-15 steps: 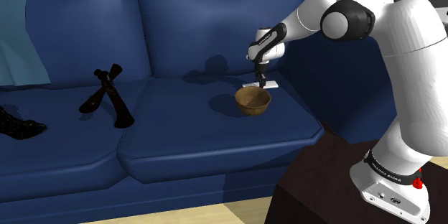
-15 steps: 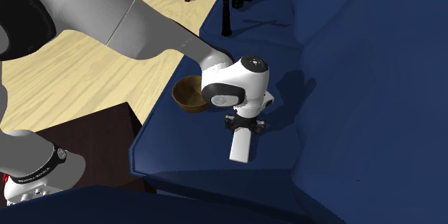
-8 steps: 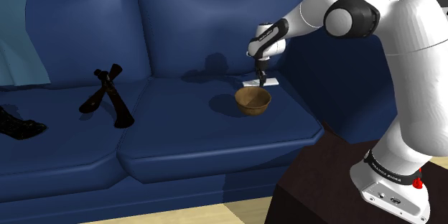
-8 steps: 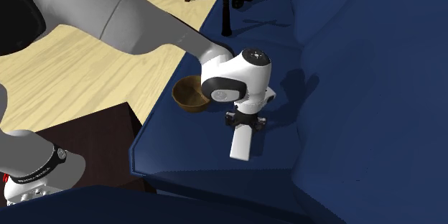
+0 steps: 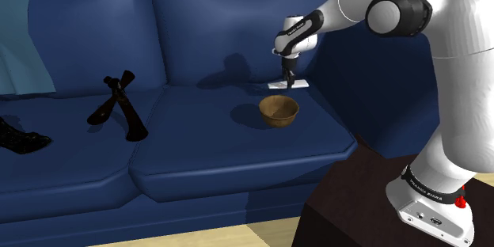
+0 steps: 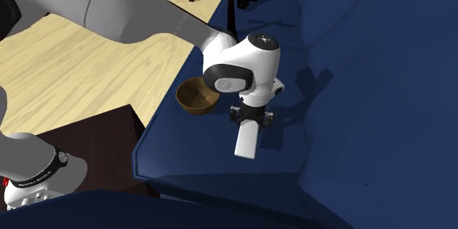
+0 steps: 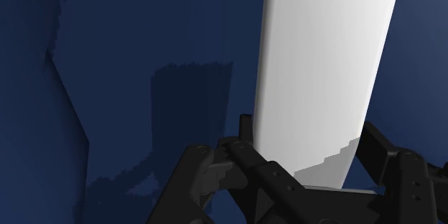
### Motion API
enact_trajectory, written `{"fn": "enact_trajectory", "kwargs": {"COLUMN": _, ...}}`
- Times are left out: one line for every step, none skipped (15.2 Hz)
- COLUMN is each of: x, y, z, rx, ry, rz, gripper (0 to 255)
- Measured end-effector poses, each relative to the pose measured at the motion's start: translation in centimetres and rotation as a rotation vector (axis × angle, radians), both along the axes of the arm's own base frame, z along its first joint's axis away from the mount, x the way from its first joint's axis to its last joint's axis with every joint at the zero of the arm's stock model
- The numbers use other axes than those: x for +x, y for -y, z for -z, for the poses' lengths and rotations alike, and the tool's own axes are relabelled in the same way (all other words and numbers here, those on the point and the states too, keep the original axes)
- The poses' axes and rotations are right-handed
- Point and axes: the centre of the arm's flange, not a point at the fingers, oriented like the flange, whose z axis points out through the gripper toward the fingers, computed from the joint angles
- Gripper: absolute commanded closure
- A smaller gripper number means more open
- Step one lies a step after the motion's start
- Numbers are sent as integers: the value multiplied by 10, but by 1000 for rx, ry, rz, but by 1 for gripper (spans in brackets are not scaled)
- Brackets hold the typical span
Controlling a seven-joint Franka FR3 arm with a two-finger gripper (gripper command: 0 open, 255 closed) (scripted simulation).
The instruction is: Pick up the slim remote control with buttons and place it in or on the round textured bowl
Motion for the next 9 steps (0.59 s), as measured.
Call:
{"fn": "enact_trajectory", "kwargs": {"x": 1, "y": 1, "z": -5, "rx": 0, "ry": 0, "rz": 0, "gripper": 255}}
{"fn": "enact_trajectory", "kwargs": {"x": 1, "y": 1, "z": -10, "rx": 0, "ry": 0, "rz": 0, "gripper": 255}}
{"fn": "enact_trajectory", "kwargs": {"x": 0, "y": 1, "z": -15, "rx": 0, "ry": 0, "rz": 0, "gripper": 255}}
{"fn": "enact_trajectory", "kwargs": {"x": -1, "y": 1, "z": -19, "rx": 0, "ry": 0, "rz": 0, "gripper": 255}}
{"fn": "enact_trajectory", "kwargs": {"x": 0, "y": 1, "z": -26, "rx": 0, "ry": 0, "rz": 0, "gripper": 255}}
{"fn": "enact_trajectory", "kwargs": {"x": 0, "y": 2, "z": -32, "rx": 0, "ry": 0, "rz": 0, "gripper": 255}}
{"fn": "enact_trajectory", "kwargs": {"x": 0, "y": 2, "z": -36, "rx": 0, "ry": 0, "rz": 0, "gripper": 255}}
{"fn": "enact_trajectory", "kwargs": {"x": 1, "y": 0, "z": -41, "rx": 0, "ry": 0, "rz": 0, "gripper": 255}}
{"fn": "enact_trajectory", "kwargs": {"x": 0, "y": 1, "z": -47, "rx": 0, "ry": 0, "rz": 0, "gripper": 255}}
